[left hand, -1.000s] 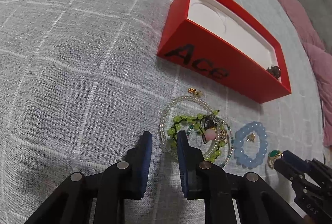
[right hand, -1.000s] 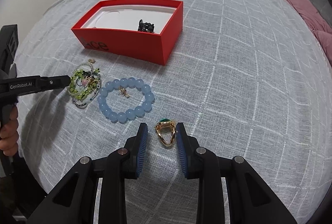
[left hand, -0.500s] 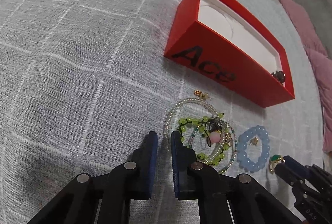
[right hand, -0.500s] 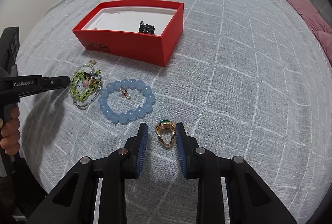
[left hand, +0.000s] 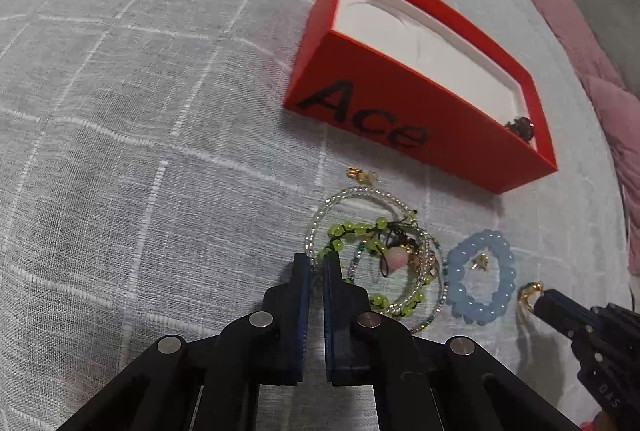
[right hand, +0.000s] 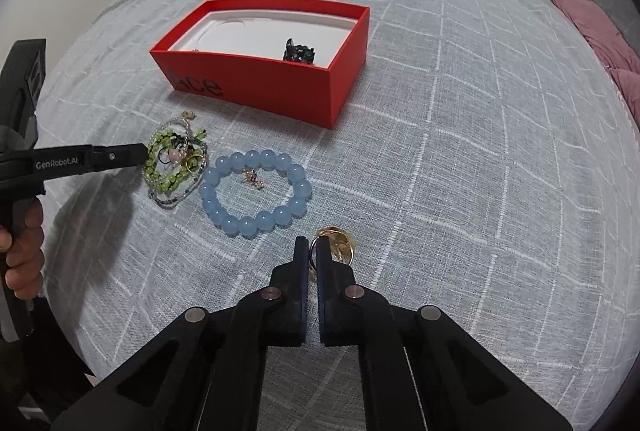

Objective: Organize jewelry
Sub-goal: 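Grasp the gold ring with the right tool while the left tool grasps the clear bead bracelet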

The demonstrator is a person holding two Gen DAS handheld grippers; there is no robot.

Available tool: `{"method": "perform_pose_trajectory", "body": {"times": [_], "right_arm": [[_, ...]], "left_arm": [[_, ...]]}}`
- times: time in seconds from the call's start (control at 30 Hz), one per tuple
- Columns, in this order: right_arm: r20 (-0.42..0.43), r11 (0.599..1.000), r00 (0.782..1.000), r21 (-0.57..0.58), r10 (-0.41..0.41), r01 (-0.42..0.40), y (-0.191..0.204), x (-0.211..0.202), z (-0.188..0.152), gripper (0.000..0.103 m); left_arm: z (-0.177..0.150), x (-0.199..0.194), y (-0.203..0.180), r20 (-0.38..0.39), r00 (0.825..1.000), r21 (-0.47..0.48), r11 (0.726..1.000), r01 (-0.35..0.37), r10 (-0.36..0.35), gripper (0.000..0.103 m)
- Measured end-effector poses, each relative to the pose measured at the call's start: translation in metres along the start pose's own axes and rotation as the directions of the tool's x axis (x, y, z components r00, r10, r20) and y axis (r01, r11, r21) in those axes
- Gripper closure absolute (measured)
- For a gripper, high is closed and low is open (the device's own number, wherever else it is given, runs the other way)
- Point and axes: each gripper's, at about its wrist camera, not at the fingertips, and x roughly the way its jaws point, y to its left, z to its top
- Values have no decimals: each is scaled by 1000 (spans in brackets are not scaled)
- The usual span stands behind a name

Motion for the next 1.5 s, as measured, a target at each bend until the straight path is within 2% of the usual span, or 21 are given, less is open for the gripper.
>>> {"method": "perform_pose_trajectory", "body": {"times": [0.2, 0.5, 0.63, 0.7, 0.77, 0.8, 0.87, 1.0, 1.13, 1.17, 1.2, 1.5], "right_arm": [[17, 1000, 1000, 5, 9, -9, -3, -5, 2, 101], [61, 999, 998, 36, 34, -36, -14, -18, 6, 102], [67, 998, 996, 31, 53, -55, -14, -18, 7, 101], [54, 998, 997, 24, 49, -50, -13, -15, 7, 98], [35, 1000, 999, 21, 20, -21, -12, -9, 7, 80], [32, 1000, 999, 25, 9, -10, -12, -8, 6, 62], [34, 999, 999, 40, 6, -7, -13, -8, 6, 56], [53, 999, 998, 32, 22, -24, -12, -13, 6, 56], [-7, 1000, 1000, -18, -16, 16, -1, 4, 0, 58], [-20, 999, 999, -28, -26, 25, 2, 9, -2, 63], [-27, 999, 999, -40, -38, 37, 3, 12, -3, 85], [32, 1000, 999, -20, -21, 22, -1, -4, 1, 85]], "left_arm": [[2, -13, -10, 48, 999, 57, 998, 0, -3, 103], [4, -32, -18, 96, 994, 112, 993, 37, -48, 103], [3, -34, -20, 92, 994, 126, 991, 49, -61, 103], [4, -34, -19, 92, 994, 121, 991, 51, -62, 103], [5, -37, -18, 101, 992, 116, 991, 60, -72, 103], [5, -38, -18, 106, 991, 117, 991, 66, -78, 103], [5, -40, -20, 112, 990, 125, 989, 74, -89, 103], [4, -42, -24, 120, 987, 139, 986, 88, -105, 103], [6, -46, -25, 136, 981, 142, 983, 116, -135, 103], [6, -47, -26, 140, 980, 145, 982, 121, -141, 103], [7, -49, -27, 147, 978, 149, 981, 126, -148, 103], [10, -65, -32, 184, 961, 190, 967, 172, -207, 103]]}}
